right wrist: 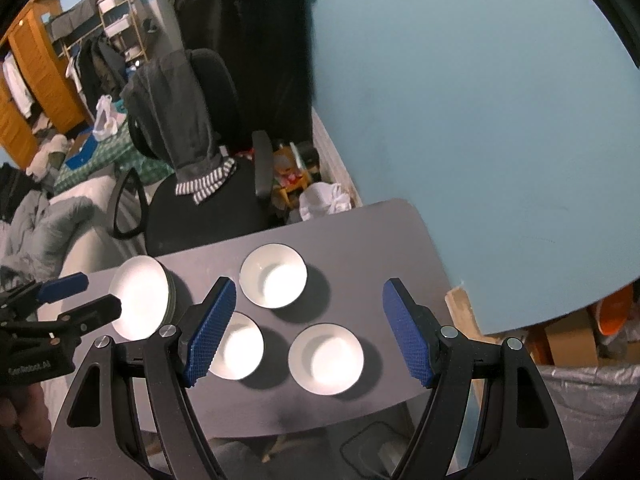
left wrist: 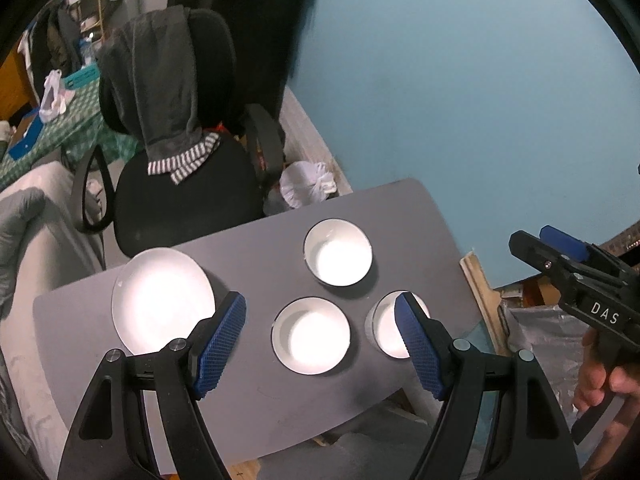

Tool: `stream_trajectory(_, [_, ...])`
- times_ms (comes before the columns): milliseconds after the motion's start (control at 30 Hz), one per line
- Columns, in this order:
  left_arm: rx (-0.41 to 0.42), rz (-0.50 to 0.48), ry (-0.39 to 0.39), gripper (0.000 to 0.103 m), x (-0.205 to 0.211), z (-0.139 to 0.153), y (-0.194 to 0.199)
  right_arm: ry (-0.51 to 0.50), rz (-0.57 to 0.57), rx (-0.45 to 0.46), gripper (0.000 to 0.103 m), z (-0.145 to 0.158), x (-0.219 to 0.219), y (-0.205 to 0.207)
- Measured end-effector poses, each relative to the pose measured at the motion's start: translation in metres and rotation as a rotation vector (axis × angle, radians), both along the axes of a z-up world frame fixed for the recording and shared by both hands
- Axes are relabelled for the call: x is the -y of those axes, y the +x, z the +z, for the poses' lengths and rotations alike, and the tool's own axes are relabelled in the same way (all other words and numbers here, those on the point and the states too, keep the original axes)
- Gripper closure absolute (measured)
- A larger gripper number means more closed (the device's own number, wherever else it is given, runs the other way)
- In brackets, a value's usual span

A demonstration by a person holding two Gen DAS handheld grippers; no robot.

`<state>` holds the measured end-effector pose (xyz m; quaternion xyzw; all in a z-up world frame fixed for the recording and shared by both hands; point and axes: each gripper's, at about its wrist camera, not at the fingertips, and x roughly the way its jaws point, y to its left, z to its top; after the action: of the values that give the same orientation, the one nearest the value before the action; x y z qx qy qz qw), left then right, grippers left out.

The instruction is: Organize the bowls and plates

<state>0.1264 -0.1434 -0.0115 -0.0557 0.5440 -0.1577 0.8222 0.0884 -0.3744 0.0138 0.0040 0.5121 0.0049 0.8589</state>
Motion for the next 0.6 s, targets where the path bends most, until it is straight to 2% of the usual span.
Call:
stream_trajectory(233, [-0.067,0.048,0.028,0.025,-0.008,-0.028,0.007,0.029,0.056,-0.058,0.028,-0.026,-0.001,0.016])
stream_trajectory(600, [-0.175,0.086,0.082,0.025,-0.016,-0.085,0.012,0.084,0.136,-0.172,0.028,-0.084,-0.013,0.033])
